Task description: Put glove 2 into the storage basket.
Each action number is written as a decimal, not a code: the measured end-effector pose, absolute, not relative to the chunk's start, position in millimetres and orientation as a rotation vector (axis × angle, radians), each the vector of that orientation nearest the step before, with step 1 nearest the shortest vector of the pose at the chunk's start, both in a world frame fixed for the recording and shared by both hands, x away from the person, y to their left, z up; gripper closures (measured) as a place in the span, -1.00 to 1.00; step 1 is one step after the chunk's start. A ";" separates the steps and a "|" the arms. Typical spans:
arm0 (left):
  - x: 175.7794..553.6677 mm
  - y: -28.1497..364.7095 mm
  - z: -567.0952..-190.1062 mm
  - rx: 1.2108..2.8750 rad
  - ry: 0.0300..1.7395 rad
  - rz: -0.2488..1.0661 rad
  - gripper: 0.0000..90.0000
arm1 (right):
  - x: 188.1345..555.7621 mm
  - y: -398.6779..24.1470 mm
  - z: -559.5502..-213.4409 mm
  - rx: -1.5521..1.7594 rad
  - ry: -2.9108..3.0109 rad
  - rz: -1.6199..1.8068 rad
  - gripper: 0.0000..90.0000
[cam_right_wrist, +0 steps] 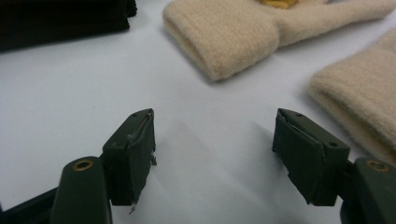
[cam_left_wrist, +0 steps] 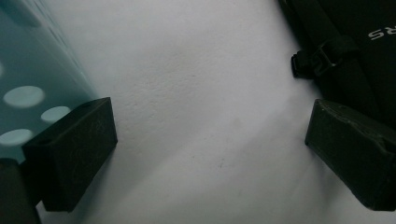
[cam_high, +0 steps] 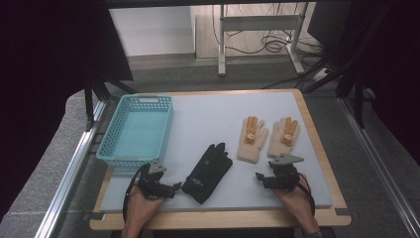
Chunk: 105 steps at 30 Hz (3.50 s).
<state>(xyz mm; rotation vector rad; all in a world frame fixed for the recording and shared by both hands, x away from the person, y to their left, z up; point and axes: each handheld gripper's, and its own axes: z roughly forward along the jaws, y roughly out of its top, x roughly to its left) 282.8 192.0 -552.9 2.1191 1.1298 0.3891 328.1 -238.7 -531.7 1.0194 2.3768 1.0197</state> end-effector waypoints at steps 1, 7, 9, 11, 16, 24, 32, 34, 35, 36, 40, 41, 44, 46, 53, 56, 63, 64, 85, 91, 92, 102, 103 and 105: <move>282.8 192.0 -552.9 2.119 1.130 0.389 -0.94 | 328.1 -238.7 -531.7 1.019 2.377 1.020 -0.36; 282.5 193.6 -552.1 2.105 1.139 0.385 -0.89 | 328.2 -238.8 -531.7 1.026 2.374 1.015 -0.39; 282.5 194.3 -551.5 2.108 1.136 0.386 -0.87 | 328.3 -238.8 -531.7 1.026 2.374 1.015 -0.39; 281.9 194.5 -550.0 2.102 1.147 0.374 -0.87 | 328.3 -238.8 -531.8 1.027 2.373 1.015 -0.39; 276.8 192.7 -541.7 2.086 1.139 0.342 -0.86 | 328.4 -238.9 -531.7 1.028 2.374 1.016 -0.39; 273.7 176.0 -515.5 2.068 1.096 0.299 -0.87 | 328.4 -239.0 -531.7 1.029 2.374 1.016 -0.39; 287.2 135.2 -500.8 2.088 1.065 0.241 -0.97 | 328.3 -238.9 -531.8 1.030 2.373 1.019 -0.39; 289.3 128.2 -500.8 2.102 1.061 0.238 -1.00 | 328.3 -239.0 -531.8 1.030 2.373 1.019 -0.39; 291.5 121.2 -501.2 2.117 1.057 0.236 -1.00 | 328.3 -239.0 -531.8 1.031 2.373 1.019 -0.39; 296.1 107.6 -503.1 2.140 1.051 0.230 -1.00 | 328.4 -239.1 -531.8 1.028 2.374 1.017 -0.40; 304.2 85.4 -509.4 2.163 1.055 0.237 -1.00 | 328.3 -239.0 -531.8 1.030 2.374 1.019 -0.40; 305.9 81.2 -511.4 2.167 1.061 0.245 -1.00 | 328.3 -239.0 -531.8 1.030 2.374 1.019 -0.40; 312.3 74.8 -518.5 2.188 1.080 0.272 -1.00 | 328.4 -239.1 -531.8 1.027 2.375 1.018 -0.40; 316.8 75.0 -523.9 2.191 1.100 0.251 -1.00 | 328.3 -238.9 -531.9 1.029 2.374 1.021 -0.40; 311.7 66.9 -530.7 2.246 1.088 0.235 -1.00 | 328.3 -238.8 -531.9 1.030 2.374 1.021 -0.40; 310.4 63.7 -531.8 2.267 1.085 0.261 -1.00 | 328.2 -238.8 -531.9 1.029 2.374 1.020 -0.40; 313.6 64.9 -530.6 2.309 1.103 0.290 -0.84 | 328.3 -238.9 -531.9 1.027 2.375 1.018 -0.40; 314.4 66.2 -529.7 2.312 1.098 0.289 -0.79 | 328.2 -238.8 -531.9 1.029 2.374 1.020 -0.40; 319.4 88.5 -503.8 2.228 1.073 0.288 0.44 | 328.6 -239.0 -531.8 1.026 2.376 1.018 -0.41; 325.0 92.9 -487.5 2.215 1.072 0.328 0.44 | 328.3 -238.8 -531.9 1.029 2.375 1.022 -0.41; 326.2 94.1 -483.7 2.211 1.073 0.336 0.44 | 328.4 -238.8 -531.8 1.025 2.377 1.017 -0.41; 343.1 110.9 -454.5 2.171 1.112 0.361 0.43 | 328.3 -238.9 -531.9 1.028 2.378 1.019 -0.41; 343.1 110.9 -454.5 2.171 1.112 0.361 0.43 | 328.3 -238.9 -531.9 1.028 2.378 1.019 -0.41; 348.5 116.5 -448.7 2.157 1.129 0.357 0.43 | 328.3 -238.9 -531.9 1.028 2.377 1.019 -0.42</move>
